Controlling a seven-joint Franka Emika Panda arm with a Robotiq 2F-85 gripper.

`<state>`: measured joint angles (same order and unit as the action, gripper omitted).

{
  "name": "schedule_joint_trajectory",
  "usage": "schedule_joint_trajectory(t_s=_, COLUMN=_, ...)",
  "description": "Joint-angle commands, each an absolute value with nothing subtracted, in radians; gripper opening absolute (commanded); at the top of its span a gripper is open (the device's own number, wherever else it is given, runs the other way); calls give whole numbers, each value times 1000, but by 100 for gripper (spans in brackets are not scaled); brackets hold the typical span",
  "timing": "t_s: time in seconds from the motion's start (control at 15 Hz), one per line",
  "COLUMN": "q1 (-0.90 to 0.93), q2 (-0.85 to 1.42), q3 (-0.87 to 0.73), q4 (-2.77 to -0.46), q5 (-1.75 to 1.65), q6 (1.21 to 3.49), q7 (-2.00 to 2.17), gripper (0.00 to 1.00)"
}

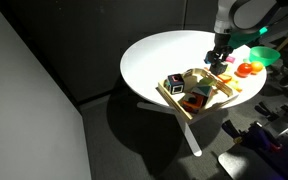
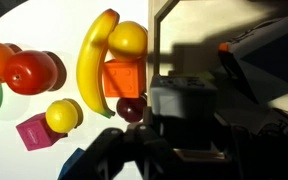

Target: Put the grey building block on the tray

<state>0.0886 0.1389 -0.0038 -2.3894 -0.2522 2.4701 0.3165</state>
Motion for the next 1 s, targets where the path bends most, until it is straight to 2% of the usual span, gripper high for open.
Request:
schedule_joint_trajectory(t_s=0.0, q1=102, q2=198, q3=-1, q4=-2304, q5=-261, q6=2430, q7=371, gripper=30)
schedule_joint_trajectory(t_s=0.47, q1=117, q2=303, q3=-14, q4=-2185, q5=-242, q6=2426, q7=391, gripper=30)
schedule_joint_trajectory(t_s=0.53, q1=119, q2=313, q3=-17, q4=-2176, q5=-243, q6=2430, q7=393, gripper=80)
schedule_joint_trajectory(t_s=0.6, q1=121, q2=319, q3=-19, q4=-2170, q5=-244, q6=2433, q7=391, gripper=81)
schedule_joint_trajectory(t_s=0.8, q1=121, q2=322, q3=-27, q4=-2173, q5=-246, q6=2444, q7=385, gripper=100)
schedule_joint_trajectory(t_s=0.93, q1=115, q2=313, q3=-29, q4=-2186, q5=-240, q6=2447, q7=375, gripper=100)
